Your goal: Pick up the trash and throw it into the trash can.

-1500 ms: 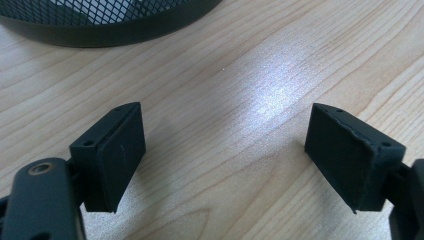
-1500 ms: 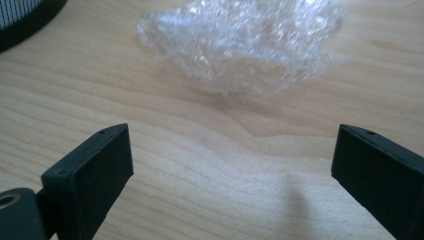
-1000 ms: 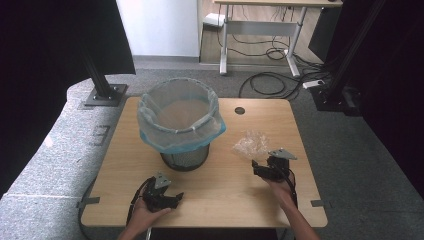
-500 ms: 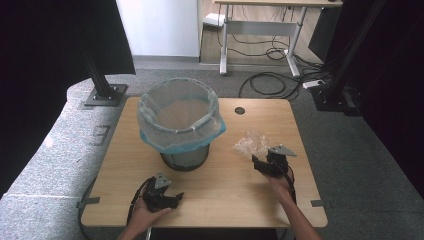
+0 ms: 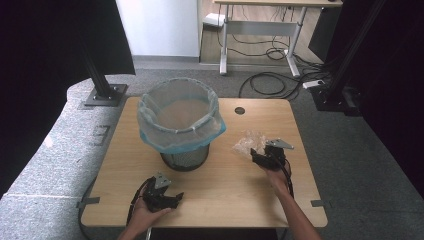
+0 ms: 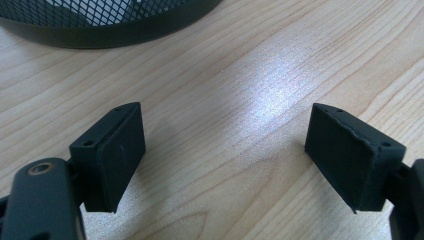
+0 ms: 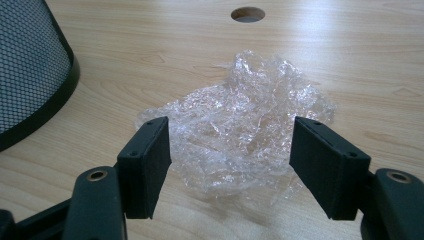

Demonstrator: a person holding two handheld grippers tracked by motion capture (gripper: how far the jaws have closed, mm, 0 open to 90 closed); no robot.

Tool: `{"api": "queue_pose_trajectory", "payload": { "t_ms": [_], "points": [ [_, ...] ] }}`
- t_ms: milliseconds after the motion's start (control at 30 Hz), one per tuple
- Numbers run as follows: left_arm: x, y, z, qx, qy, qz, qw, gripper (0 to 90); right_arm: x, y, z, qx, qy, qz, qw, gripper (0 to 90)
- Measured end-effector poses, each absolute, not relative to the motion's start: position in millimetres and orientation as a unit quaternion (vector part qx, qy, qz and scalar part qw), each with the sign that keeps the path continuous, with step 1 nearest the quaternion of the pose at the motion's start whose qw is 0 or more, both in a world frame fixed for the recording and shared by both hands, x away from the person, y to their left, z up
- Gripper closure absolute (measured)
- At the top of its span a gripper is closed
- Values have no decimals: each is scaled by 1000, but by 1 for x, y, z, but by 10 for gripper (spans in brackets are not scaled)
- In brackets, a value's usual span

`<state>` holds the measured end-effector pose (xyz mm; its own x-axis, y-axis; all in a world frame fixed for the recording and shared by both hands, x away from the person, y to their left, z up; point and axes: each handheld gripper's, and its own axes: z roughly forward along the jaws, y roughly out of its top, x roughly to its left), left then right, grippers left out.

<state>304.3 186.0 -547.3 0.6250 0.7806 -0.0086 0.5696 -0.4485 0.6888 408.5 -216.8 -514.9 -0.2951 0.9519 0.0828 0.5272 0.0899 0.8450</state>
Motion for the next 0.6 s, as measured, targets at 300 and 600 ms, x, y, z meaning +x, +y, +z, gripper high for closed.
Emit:
{"api": "queue_pose_trajectory", "payload": {
  "t_ms": [300, 600],
  "points": [
    [304, 186, -547, 836, 405, 158, 336, 163, 419, -208, -529, 537, 708, 390, 240, 319],
    [304, 185, -547, 835, 405, 158, 336, 163, 422, -208, -540, 541, 718, 372, 230, 364]
  ]
}}
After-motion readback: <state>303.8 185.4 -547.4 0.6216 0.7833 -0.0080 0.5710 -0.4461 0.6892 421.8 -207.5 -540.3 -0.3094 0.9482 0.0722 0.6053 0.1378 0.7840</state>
